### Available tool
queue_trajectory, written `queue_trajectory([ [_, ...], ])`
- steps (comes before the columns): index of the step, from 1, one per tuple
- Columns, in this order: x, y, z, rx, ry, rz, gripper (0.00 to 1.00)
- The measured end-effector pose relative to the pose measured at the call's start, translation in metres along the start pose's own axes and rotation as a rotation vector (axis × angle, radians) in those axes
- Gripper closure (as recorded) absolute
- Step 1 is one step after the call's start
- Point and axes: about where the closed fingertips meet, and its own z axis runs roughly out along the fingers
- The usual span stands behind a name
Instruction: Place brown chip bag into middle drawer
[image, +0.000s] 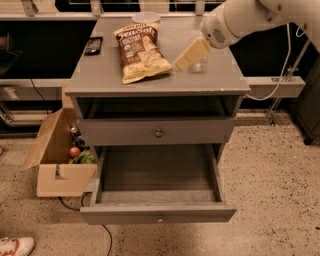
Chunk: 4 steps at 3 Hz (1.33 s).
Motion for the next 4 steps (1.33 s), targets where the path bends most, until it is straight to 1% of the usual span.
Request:
queue_trajectory([
  [1, -0.026, -0.021, 0.033, 0.041, -0.05, 0.055, 0.0],
  [2, -0.044, -0.033, 0.071, 0.033, -0.067, 0.092, 0.0],
  [3, -0.057, -0.035, 0.109, -0.006, -0.076, 0.127, 0.0],
  [4, -0.071, -0.033, 0.135, -0.038, -0.09, 0.14, 0.0],
])
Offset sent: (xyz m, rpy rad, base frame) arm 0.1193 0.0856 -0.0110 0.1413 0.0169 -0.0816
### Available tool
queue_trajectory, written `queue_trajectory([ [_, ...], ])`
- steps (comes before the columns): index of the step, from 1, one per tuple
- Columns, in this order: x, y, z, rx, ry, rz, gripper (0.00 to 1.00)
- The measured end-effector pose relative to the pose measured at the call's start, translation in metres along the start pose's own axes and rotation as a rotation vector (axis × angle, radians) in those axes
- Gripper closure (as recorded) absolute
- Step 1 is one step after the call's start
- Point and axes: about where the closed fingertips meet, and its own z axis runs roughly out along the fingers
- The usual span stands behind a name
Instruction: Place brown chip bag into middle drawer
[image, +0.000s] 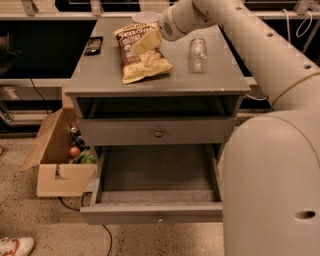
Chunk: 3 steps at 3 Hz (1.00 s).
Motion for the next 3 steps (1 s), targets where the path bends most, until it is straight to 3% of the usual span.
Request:
queue_trajectory([
  [1, -0.006, -0.001, 0.02, 0.011, -0.004, 0.026, 0.0],
  [3, 0.0, -0.015, 0.047, 0.088, -0.005, 0.105, 0.0],
])
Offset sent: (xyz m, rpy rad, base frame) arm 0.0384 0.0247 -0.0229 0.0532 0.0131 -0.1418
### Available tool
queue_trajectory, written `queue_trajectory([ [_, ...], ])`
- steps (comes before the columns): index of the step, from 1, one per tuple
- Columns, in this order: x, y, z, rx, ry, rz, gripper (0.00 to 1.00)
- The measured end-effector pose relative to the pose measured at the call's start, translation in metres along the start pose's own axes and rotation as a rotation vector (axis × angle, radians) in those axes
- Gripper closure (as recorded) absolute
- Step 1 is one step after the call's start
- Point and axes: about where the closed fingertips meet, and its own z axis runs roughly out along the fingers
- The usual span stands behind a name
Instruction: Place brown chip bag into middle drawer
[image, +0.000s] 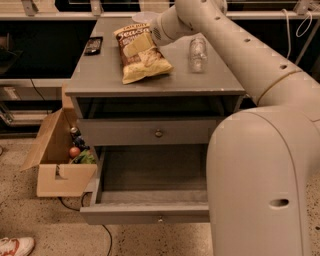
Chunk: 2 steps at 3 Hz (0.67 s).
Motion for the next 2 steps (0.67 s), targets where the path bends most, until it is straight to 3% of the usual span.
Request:
queue_trajectory([
  [1, 0.002, -0.007, 0.014, 0.022, 0.005, 0.036, 0.0],
  [2, -0.001, -0.005, 0.026, 0.014, 0.007, 0.047, 0.0],
])
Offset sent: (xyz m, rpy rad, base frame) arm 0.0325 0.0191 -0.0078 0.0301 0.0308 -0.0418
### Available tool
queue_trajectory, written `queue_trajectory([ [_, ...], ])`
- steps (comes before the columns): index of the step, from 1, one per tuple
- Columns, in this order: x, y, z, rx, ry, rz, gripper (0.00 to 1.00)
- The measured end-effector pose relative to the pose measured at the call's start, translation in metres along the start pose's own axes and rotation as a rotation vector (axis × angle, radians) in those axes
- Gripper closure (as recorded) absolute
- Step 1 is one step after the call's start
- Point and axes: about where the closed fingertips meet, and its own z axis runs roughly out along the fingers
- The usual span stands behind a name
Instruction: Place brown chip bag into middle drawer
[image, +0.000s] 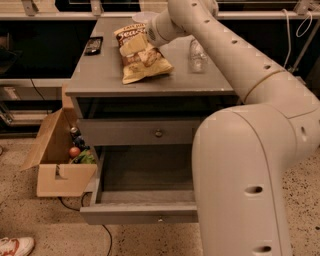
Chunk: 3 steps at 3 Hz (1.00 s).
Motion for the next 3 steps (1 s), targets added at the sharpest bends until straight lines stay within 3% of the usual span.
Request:
queue_trajectory([
  [1, -0.003, 0.006, 0.011, -0.018, 0.005, 0.001, 0.0],
  [2, -0.002, 0.018, 0.027, -0.051, 0.014, -0.004, 0.17],
  [3, -0.002, 0.026, 0.036, -0.075, 0.013, -0.011, 0.41],
])
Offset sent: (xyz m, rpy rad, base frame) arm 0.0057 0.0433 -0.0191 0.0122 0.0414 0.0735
